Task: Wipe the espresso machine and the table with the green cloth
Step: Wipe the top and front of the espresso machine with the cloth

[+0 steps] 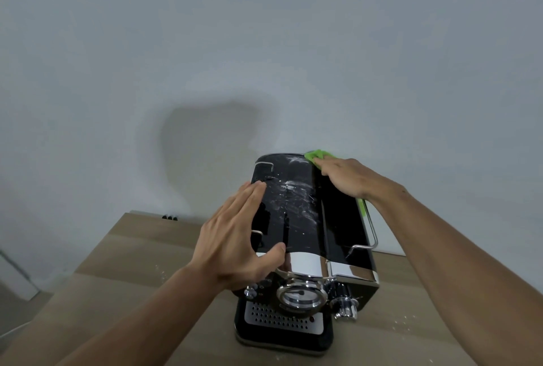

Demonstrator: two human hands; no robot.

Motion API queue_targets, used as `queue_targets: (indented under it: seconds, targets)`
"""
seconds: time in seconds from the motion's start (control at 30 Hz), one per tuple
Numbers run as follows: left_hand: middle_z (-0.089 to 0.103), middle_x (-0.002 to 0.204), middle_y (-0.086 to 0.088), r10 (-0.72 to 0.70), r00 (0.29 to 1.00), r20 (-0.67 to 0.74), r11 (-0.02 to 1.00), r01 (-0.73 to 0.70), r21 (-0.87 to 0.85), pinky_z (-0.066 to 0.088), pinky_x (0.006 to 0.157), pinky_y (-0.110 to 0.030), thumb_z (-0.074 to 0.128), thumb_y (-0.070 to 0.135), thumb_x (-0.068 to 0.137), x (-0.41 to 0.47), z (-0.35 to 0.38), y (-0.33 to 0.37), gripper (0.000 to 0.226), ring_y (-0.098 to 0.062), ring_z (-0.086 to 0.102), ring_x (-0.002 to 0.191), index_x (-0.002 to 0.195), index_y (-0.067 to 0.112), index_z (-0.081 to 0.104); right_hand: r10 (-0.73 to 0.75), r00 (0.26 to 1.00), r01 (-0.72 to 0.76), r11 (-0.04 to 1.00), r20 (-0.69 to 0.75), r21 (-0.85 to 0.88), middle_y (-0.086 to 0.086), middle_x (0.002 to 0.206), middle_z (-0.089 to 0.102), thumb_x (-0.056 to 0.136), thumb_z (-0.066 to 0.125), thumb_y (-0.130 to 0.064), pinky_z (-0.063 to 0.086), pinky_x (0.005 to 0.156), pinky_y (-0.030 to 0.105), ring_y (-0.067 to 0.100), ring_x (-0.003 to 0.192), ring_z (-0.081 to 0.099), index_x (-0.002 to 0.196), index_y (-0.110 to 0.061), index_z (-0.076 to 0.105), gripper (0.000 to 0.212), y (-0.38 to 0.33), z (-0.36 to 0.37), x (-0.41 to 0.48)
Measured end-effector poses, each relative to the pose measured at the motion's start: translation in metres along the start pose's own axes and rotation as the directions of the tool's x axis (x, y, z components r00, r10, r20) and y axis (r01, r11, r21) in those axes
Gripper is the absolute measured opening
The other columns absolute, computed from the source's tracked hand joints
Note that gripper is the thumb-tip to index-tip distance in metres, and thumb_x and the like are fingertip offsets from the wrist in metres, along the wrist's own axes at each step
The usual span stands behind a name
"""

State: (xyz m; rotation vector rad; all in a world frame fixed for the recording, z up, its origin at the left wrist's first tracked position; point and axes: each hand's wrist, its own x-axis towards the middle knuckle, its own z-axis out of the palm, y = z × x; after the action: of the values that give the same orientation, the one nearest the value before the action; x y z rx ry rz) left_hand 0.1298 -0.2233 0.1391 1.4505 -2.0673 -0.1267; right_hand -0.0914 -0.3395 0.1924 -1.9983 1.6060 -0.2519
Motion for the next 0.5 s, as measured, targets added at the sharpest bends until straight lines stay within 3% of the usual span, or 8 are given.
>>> queue_targets:
  seconds: [0.07,0.13,0.23,0.37,0.5]
  targets:
    - [0.023,0.155,0.009,0.0,1.0,-0.001,1.0,0.0,-0.003,0.016,0.107,-0.019,0.041,0.065,0.065,-0.001,0.001,0.0,0.099,0.002,0.008,0.139,0.15,0.018,0.02,0.023,1.0,-0.022,0.996,-0.011,0.09,-0.012,0.148,0.037,0.101,0.029,-0.042,0.019,0.112,0.03,0.01,0.14,0.028,0.138,-0.025,0.049,0.045,0.01,-0.002,-0.007]
    - [0.023,0.155,0.008,-0.002,1.0,-0.006,1.0,0.002,-0.011,0.016,0.107,-0.018,0.041,0.064,0.065,-0.002,0.001,0.001,0.098,0.002,0.008,0.139,0.15,0.018,0.021,0.023,1.0,-0.023,0.996,0.012,0.081,-0.021,0.144,0.036,0.099,0.028,-0.049,0.02,0.112,0.029,0.007,0.137,0.031,0.134,-0.02,0.053,0.052,0.014,-0.003,-0.009]
    - [0.021,0.155,0.01,0.0,1.0,-0.01,1.0,0.0,-0.011,0.013,0.106,-0.016,0.04,0.065,0.065,0.0,0.002,0.0,0.099,0.004,0.005,0.138,0.15,0.02,0.018,0.021,1.0,-0.021,1.0,0.023,-0.002,-0.021,0.156,0.02,0.097,0.02,-0.055,0.012,0.119,0.034,0.007,0.143,0.022,0.145,-0.031,0.036,0.056,0.005,-0.002,0.0]
    - [0.023,0.155,0.009,-0.001,1.0,-0.008,1.0,0.001,-0.008,0.013,0.107,-0.016,0.041,0.065,0.065,0.0,0.001,0.0,0.099,0.003,0.006,0.139,0.15,0.019,0.02,-0.045,0.998,0.046,0.998,0.044,-0.031,-0.016,0.158,0.008,0.103,0.019,-0.032,0.0,0.118,0.029,0.004,0.146,0.004,0.15,-0.031,0.025,0.047,-0.005,0.001,0.006]
    - [0.022,0.155,0.01,0.005,1.0,-0.005,1.0,-0.005,-0.008,0.013,0.107,-0.017,0.041,0.065,0.065,-0.001,0.002,0.0,0.099,0.003,0.005,0.139,0.15,0.019,0.019,0.004,1.0,-0.006,0.997,0.021,0.082,-0.014,0.145,0.038,0.089,0.033,-0.041,0.015,0.119,0.037,0.013,0.14,0.027,0.134,-0.042,0.05,0.048,0.006,-0.004,0.0]
